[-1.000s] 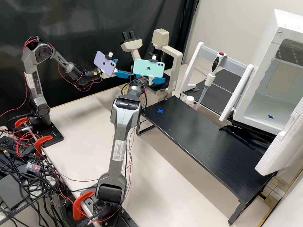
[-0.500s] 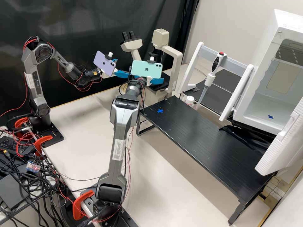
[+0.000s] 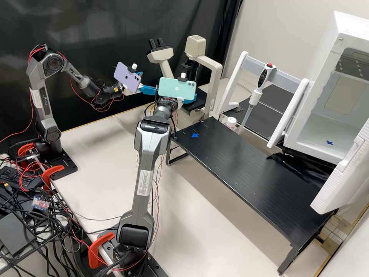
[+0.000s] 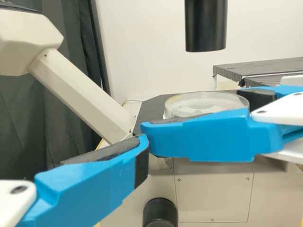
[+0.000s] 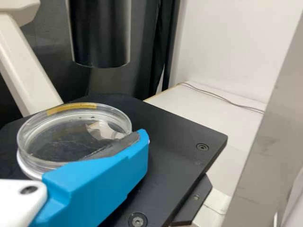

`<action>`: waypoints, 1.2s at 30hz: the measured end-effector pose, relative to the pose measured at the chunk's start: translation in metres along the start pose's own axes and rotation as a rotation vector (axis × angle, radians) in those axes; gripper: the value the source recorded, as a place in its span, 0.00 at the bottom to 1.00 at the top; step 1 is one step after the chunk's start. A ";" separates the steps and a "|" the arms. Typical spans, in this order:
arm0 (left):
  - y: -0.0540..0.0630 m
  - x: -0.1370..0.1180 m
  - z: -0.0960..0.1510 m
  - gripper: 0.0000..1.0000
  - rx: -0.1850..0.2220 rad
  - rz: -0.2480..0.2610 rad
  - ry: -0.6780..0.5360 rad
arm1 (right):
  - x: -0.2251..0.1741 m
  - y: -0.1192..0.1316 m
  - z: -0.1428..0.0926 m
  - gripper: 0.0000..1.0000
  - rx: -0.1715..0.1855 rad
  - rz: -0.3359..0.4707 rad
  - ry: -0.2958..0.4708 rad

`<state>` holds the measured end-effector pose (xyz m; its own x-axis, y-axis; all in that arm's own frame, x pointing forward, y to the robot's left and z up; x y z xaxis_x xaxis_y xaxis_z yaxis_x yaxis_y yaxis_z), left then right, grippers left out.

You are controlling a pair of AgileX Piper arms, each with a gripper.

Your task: Move the petri dish to the bench

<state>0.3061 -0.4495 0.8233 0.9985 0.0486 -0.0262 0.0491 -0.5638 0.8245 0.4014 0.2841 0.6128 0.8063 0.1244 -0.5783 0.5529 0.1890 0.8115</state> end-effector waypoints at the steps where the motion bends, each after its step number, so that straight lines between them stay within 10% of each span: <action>1: 0.000 0.000 0.000 1.00 0.000 0.000 0.000 | 0.000 0.000 0.000 0.00 0.004 -0.005 0.004; 3: 0.000 0.000 0.000 1.00 -0.001 0.000 0.001 | 0.000 0.000 0.001 0.00 -0.004 -0.012 0.010; 4: 0.000 0.000 0.000 1.00 -0.001 0.000 0.001 | 0.000 0.001 0.001 1.00 0.006 -0.013 0.010; 20: 0.000 0.000 0.000 1.00 0.001 0.000 -0.001 | -0.006 0.007 0.012 1.00 -0.008 -0.018 -0.004; 36: 0.000 0.000 0.000 1.00 0.001 0.000 -0.001 | -0.025 0.026 0.010 1.00 0.049 0.071 0.042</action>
<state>0.3061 -0.4496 0.8233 0.9985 0.0476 -0.0272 0.0494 -0.5647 0.8238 0.3978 0.2759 0.6488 0.8350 0.1772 -0.5210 0.5048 0.1303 0.8533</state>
